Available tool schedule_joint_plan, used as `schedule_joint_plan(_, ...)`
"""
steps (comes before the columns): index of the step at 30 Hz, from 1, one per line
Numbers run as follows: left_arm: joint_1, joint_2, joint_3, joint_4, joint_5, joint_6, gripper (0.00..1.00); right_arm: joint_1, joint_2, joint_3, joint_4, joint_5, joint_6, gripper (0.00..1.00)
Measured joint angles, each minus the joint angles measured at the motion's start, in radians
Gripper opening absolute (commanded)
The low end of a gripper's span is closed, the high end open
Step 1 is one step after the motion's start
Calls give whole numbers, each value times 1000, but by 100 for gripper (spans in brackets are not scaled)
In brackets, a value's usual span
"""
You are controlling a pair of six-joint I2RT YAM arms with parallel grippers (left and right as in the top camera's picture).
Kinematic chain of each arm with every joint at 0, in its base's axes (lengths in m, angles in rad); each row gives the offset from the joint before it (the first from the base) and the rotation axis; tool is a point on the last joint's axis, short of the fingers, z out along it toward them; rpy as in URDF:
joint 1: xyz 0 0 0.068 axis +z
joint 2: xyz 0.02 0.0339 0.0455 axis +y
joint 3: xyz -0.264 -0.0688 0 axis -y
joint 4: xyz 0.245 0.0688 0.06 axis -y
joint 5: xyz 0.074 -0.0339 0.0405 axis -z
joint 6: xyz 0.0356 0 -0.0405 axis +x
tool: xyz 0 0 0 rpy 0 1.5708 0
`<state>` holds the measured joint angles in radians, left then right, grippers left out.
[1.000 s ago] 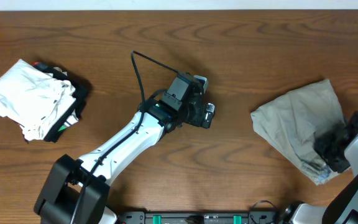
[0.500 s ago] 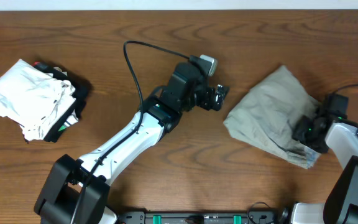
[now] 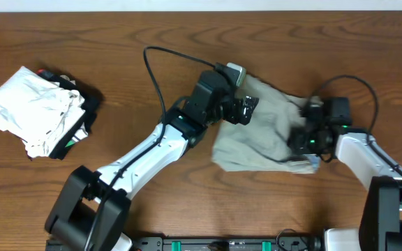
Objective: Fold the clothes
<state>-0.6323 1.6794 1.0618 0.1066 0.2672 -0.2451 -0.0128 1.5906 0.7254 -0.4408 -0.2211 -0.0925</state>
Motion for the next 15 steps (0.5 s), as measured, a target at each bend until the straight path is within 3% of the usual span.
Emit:
schedule_joint_plan(9, 0, 56, 0, -81, 0, 42, 92, 62, -6, 25, -35, -117, -3, 71)
schedule_joint_plan(15, 0, 86, 0, -132, -21, 68, 92, 37, -127, 142, -181, 90, 137, 71)
